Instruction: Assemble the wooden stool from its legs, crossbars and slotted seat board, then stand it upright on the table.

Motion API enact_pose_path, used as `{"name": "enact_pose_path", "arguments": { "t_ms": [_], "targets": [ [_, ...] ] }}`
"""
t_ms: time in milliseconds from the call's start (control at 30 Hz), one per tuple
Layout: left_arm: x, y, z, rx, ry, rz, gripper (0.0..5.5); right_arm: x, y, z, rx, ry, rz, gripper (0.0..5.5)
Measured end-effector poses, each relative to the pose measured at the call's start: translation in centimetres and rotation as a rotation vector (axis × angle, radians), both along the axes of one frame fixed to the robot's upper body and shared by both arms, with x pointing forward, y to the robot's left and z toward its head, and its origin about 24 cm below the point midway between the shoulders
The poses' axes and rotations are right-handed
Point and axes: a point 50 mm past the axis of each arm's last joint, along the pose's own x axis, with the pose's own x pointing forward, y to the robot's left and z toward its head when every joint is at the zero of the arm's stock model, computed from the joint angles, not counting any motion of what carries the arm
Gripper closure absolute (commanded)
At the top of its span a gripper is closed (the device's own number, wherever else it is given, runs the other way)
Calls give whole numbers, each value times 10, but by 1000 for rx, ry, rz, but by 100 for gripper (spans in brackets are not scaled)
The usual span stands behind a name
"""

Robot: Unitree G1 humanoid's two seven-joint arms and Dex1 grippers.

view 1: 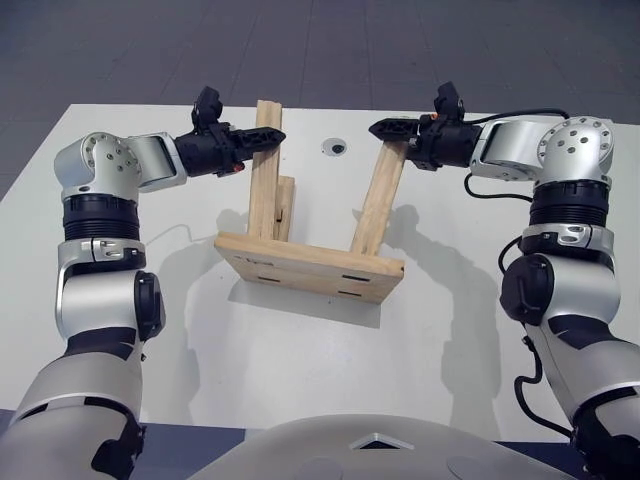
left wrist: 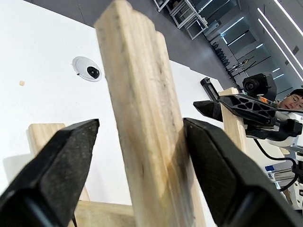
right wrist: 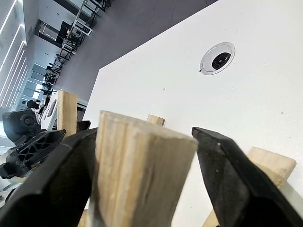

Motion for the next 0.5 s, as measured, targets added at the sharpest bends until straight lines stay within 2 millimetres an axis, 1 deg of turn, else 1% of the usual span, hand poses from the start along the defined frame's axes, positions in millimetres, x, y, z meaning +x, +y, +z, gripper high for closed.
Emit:
{"name": "enact_pose_path", "arguments": {
  "t_ms": [100,167,233,267,300,400,433,500],
  "targets": [
    [1,5,-3,-16,3,11,115,0,-3,-2,-2,0,-4,96],
    [1,13,-2,-36,-11,26,90,-1,-8,-5,9,-1,-9,71],
    [-1,26,3,-47,-40,48,61,-3,-17,-8,34,0,-21,42],
    [-4,33,6,-61,-66,55,37,-5,-22,-9,44,-2,-31,19],
    [-6,39,8,-79,-100,58,19,-6,-28,-10,54,-7,-42,10],
    [-14,49,11,-158,-197,51,13,-11,-39,-10,71,-47,-54,10],
    [-20,55,16,-224,-277,55,13,-15,-41,-6,117,-100,-39,10],
    [-28,64,25,-275,-372,78,13,-19,-45,0,161,-162,-30,10]
  ]
}}
